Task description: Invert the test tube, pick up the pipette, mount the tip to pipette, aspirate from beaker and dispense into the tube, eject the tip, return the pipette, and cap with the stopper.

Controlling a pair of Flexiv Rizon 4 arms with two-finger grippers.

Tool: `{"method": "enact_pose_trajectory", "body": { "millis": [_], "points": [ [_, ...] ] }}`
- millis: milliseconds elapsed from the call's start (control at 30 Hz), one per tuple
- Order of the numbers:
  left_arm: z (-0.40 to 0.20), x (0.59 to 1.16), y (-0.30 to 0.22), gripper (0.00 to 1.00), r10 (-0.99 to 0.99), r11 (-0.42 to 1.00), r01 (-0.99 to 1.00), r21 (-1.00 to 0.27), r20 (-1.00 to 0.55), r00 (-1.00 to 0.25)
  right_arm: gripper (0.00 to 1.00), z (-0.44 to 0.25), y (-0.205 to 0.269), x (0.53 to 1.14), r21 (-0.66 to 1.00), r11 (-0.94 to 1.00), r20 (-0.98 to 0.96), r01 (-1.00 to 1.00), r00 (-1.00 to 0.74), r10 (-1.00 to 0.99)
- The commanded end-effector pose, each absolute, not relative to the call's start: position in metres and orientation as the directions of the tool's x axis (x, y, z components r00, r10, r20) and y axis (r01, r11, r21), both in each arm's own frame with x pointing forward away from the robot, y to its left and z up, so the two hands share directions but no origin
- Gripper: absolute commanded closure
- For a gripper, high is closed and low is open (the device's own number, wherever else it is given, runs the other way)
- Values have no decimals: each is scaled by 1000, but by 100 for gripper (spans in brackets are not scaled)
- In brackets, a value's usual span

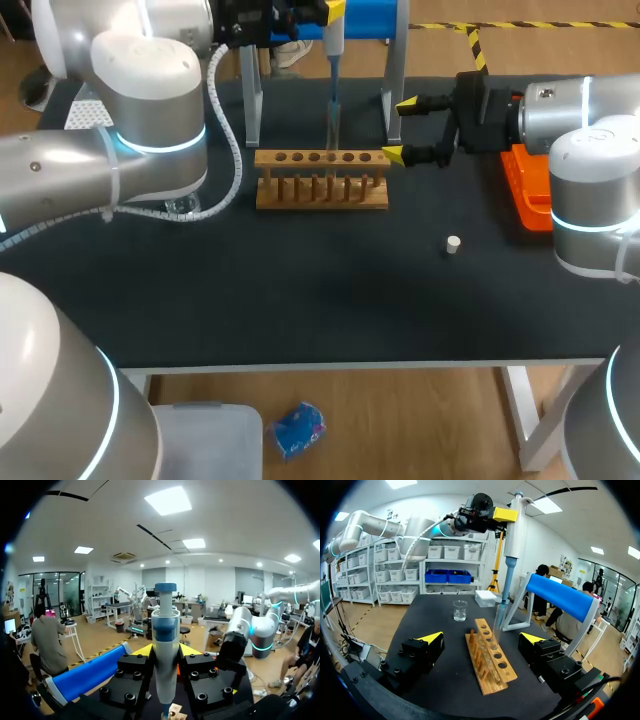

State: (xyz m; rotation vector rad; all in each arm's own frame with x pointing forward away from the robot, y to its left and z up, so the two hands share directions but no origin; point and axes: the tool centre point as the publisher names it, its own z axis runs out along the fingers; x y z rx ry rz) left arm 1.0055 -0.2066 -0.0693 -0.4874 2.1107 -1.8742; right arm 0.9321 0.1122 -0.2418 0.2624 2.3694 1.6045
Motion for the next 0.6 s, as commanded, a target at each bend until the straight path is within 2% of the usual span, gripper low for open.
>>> {"method": "enact_pose_trajectory", "body": {
  "millis": [33,600],
  "points": [
    [-71,1004,-206,100,-427,100,-66,-993,18,-904,0,-243,112,932,929,369,-119,-2,-947,297],
    [-80,1003,-209,100,-430,92,-82,-992,34,-902,0,-243,112,932,929,369,-119,-2,-947,297]
  ]
}}
